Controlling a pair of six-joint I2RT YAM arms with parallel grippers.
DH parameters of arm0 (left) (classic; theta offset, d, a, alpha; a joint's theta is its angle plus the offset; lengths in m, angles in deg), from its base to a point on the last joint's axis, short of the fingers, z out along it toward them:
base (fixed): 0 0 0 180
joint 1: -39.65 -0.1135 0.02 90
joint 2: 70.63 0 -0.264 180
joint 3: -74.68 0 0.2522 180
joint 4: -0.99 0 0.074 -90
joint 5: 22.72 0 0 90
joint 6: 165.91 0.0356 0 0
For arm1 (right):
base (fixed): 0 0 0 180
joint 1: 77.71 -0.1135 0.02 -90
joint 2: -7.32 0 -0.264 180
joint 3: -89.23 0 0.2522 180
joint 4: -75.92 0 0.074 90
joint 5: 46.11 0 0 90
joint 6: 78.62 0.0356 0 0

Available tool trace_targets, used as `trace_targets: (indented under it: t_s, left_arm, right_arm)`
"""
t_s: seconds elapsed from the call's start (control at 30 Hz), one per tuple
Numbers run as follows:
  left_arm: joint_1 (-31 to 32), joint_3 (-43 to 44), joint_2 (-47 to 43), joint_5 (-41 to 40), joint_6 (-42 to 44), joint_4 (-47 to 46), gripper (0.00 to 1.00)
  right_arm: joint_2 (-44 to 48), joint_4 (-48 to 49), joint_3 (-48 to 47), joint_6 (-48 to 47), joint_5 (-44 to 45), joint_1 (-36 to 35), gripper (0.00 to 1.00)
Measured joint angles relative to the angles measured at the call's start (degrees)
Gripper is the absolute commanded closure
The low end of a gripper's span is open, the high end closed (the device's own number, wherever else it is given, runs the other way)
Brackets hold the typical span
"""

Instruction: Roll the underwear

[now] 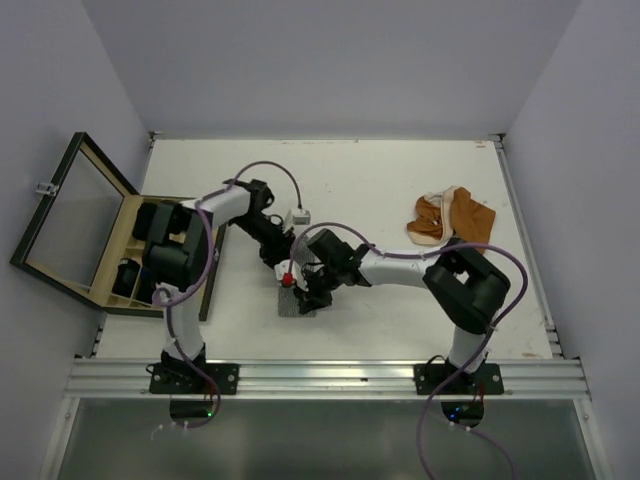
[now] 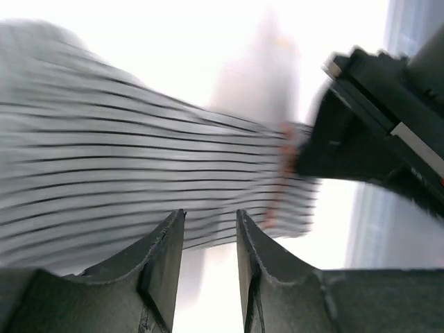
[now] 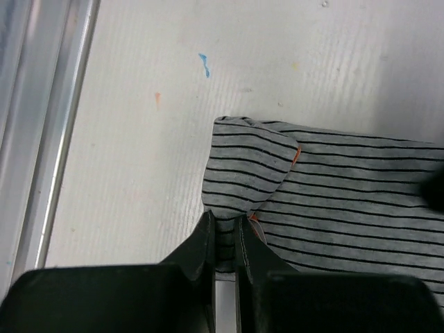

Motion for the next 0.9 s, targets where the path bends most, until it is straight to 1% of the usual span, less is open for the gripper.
trace_targets:
  t_s: [0.17,0.23,0.27,0.33,0.43,0.53,0.63,0.73,0.77,0.9]
  left_arm:
    - [-9.8,-0.2,-12.8,-3.4,-4.6,-15.5,0.61]
    - [-13.7,-2.6,-19.0,-4.1,-7.2,-22.4,0.61]
    - [-15.5,-5.4,-22.9,-4.6,-8.4,-26.6,0.61]
    - [-18.3,-11.8,-31.4,-6.0,-9.9,-32.0,0.59]
    - [-19.3,-22.6,-46.6,-7.7,-10.1,-38.6,0.57]
    - [-16.6,-29.6,-57.6,-9.4,-6.6,-39.8,0.56]
    - [-10.4,-36.9,-64.4,-13.3,-1.5,-40.1,0.55]
    - [-2.0,-44.4,-68.0,-17.6,2.4,-39.4,0.54]
    - [0.6,-46.2,-68.6,-19.1,3.2,-39.3,0.52]
    - [12.0,-51.2,-69.0,-24.8,4.0,-39.7,0.5]
  right_arm:
    - [-4.1,-2.3,-3.7,3.4,-7.0,2.3,1.0]
    - [-5.8,-3.4,-5.2,5.2,-9.7,3.5,1.0]
    - [-7.2,-4.7,-6.6,6.4,-11.3,4.3,1.0]
    - [-9.6,-6.9,-9.2,8.5,-13.9,5.4,1.0]
    - [-14.7,-11.5,-14.8,12.7,-18.3,7.1,1.0]
    - [-19.4,-14.9,-19.2,17.7,-22.9,8.8,1.0]
    - [-22.4,-16.3,-21.3,22.2,-26.4,10.1,1.0]
    - [-25.1,-16.8,-22.5,25.7,-30.2,11.4,1.0]
    - [-25.9,-17.1,-23.0,26.4,-31.2,11.8,1.0]
    - [-29.4,-20.3,-26.0,28.6,-34.2,12.6,1.0]
